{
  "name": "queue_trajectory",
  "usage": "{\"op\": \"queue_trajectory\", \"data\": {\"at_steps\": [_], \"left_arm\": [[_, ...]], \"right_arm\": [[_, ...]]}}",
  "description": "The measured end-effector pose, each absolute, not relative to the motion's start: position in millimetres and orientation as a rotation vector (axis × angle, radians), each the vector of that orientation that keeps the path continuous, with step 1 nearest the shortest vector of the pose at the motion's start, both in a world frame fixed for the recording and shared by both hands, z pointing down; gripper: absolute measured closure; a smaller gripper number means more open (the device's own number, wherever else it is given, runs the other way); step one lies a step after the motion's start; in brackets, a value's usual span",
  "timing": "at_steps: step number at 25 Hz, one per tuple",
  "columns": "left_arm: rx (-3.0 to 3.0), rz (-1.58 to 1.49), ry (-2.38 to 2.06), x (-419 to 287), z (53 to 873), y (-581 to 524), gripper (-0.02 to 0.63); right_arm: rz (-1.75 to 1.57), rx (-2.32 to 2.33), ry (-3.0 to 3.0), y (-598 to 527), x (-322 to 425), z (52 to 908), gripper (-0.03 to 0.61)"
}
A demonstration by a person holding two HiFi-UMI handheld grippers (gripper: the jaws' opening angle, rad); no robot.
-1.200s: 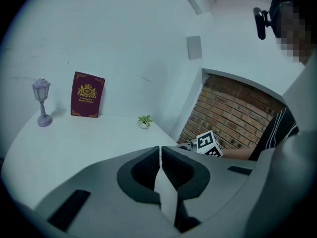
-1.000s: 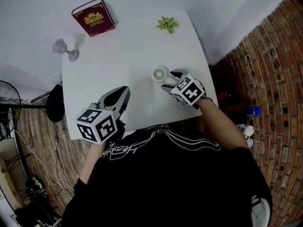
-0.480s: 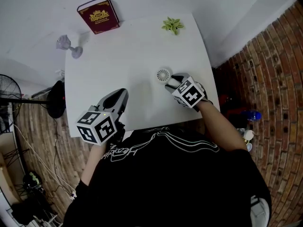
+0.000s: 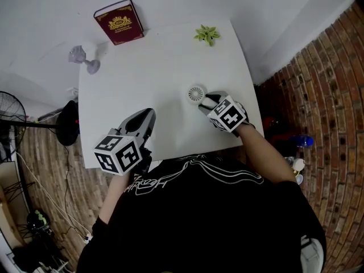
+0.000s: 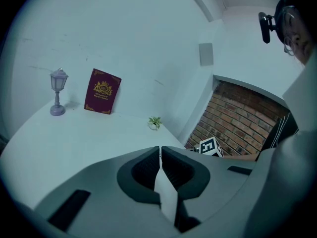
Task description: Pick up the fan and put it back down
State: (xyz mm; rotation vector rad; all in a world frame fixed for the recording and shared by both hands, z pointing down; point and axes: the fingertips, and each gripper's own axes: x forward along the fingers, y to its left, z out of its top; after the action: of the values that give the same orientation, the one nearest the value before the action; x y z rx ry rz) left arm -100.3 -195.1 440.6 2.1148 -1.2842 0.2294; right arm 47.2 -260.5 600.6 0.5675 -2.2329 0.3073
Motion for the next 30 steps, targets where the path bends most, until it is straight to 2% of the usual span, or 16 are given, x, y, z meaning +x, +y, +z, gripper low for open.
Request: {"op": "queue_trajectory", "data": {"at_steps": [13,30], "left_arm": [[2.166,0.256,-1.223,-101,431,-204,0.575],[2.224,0.296,-1.149,-124,401,-182,0.575]], "right_arm": [[0.365,0.668,-2.311,-263,44,564,0.385],[0.392,0.881,-2.524,-229,16,446,0.385]]}}
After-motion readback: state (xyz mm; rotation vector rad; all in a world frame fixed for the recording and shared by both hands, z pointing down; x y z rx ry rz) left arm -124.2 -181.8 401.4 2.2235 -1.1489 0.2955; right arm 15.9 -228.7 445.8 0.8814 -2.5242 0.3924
